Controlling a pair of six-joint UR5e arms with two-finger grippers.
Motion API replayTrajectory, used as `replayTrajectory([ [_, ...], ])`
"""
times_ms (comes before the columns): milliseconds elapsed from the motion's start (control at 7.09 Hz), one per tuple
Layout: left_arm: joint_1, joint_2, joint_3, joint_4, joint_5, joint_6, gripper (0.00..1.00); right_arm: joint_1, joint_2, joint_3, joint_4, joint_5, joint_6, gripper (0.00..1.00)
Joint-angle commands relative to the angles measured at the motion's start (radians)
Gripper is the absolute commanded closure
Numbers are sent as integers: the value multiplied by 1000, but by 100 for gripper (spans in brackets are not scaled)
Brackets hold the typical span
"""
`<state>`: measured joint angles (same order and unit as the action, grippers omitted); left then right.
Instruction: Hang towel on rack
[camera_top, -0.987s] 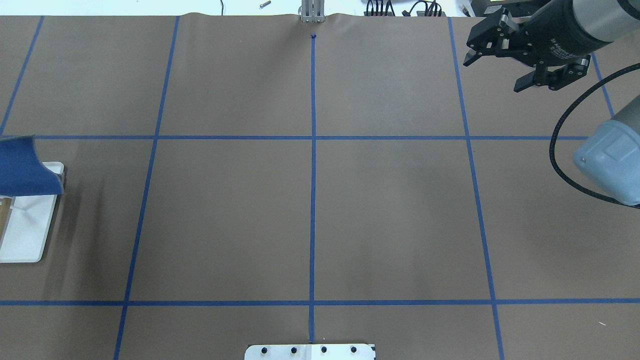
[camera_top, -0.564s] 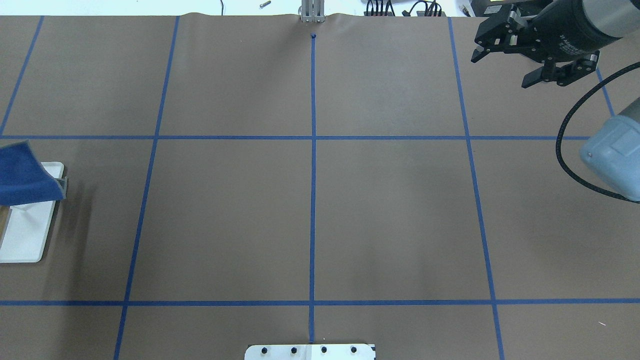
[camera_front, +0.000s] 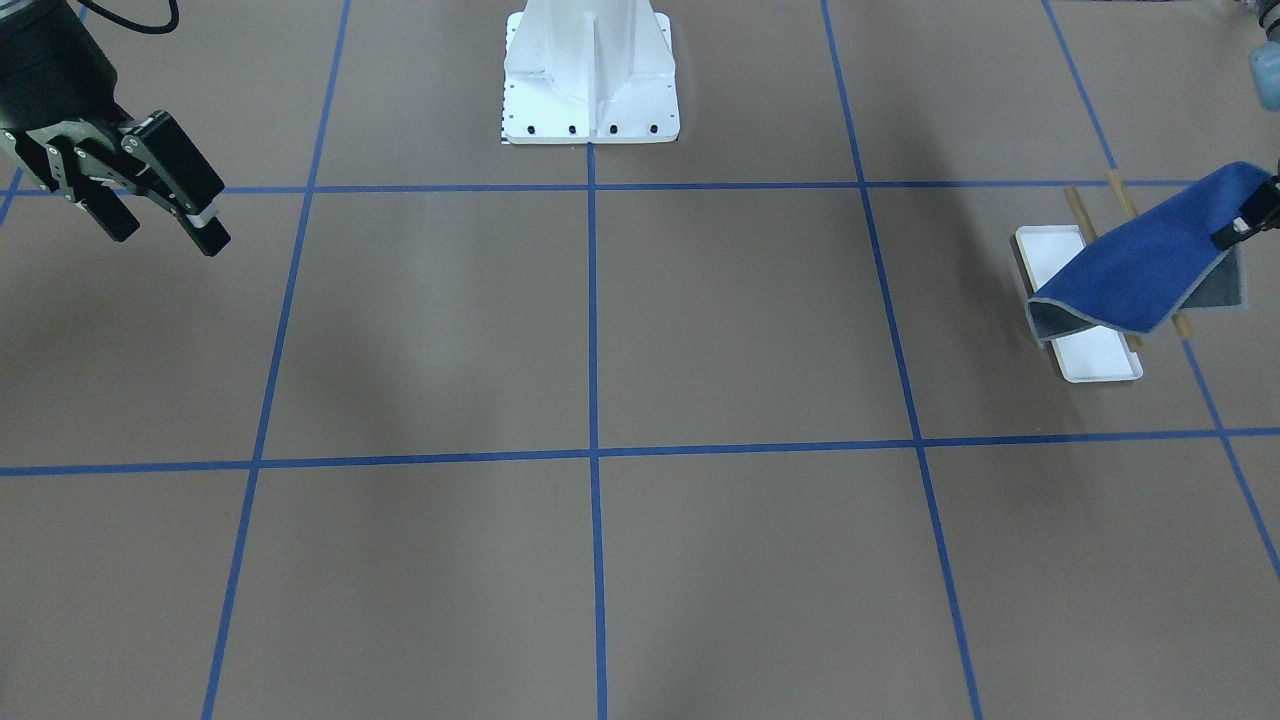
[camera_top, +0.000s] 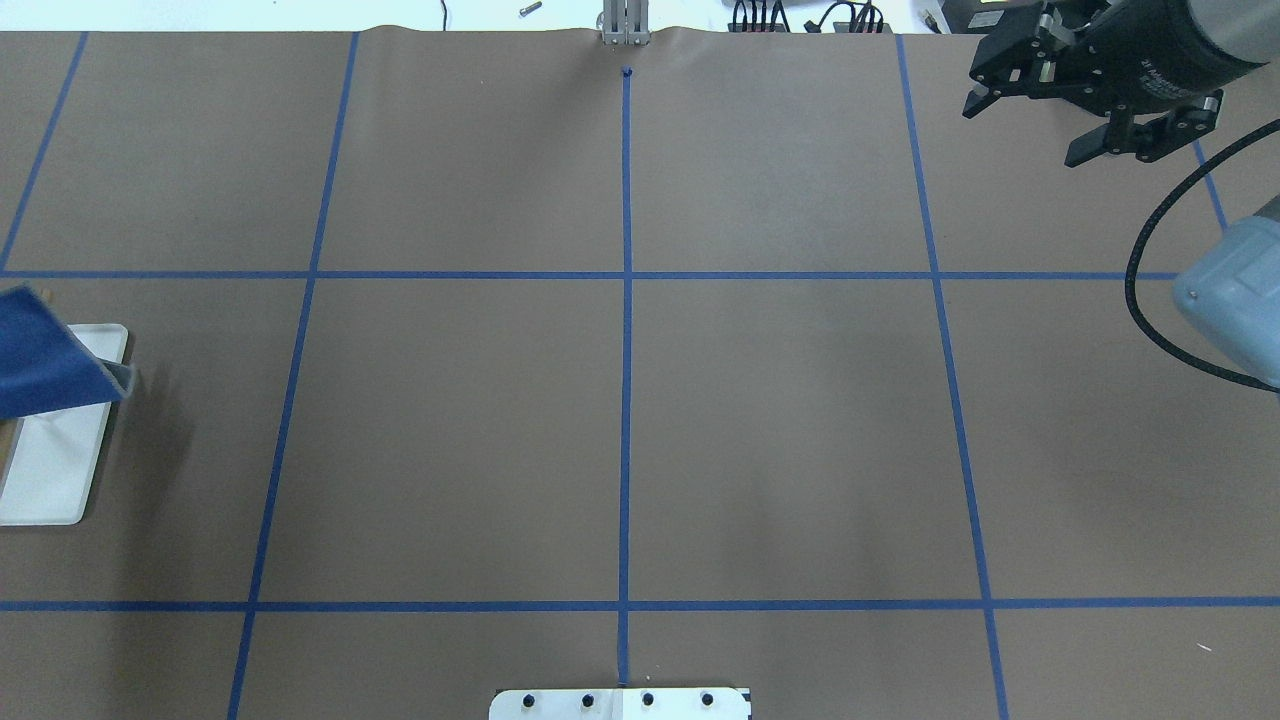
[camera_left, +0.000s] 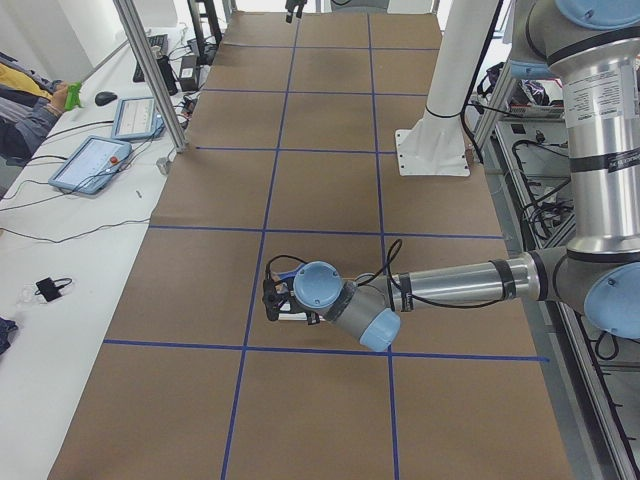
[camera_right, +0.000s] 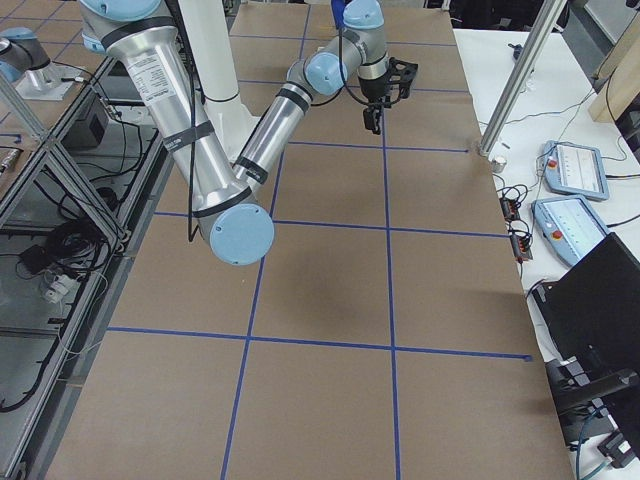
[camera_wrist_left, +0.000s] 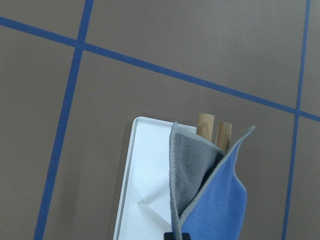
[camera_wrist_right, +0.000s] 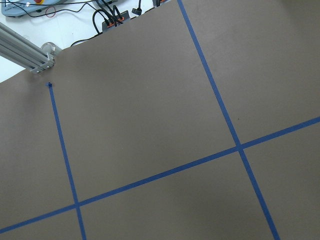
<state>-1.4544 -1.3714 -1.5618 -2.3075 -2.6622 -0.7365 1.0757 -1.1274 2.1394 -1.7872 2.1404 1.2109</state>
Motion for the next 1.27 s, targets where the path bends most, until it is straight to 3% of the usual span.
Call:
replayTrajectory([
  [0, -1, 3, 25, 0, 4, 0, 46, 1, -21, -3, 0, -5, -24, 0],
  [141, -4, 2, 31, -1, 11, 2, 3, 1, -49, -3, -1, -8, -77, 0],
  [564, -79, -15, 23, -15, 51, 69, 2, 24, -125, -33, -1, -7, -238, 0],
  [846, -112, -17, 13, -12, 212, 384, 2, 94, -211, -67, -3, -5, -507, 0],
  [1128, -104, -34, 20, 17, 278, 491, 2, 209, -303, -127, 2, 10, -830, 0],
])
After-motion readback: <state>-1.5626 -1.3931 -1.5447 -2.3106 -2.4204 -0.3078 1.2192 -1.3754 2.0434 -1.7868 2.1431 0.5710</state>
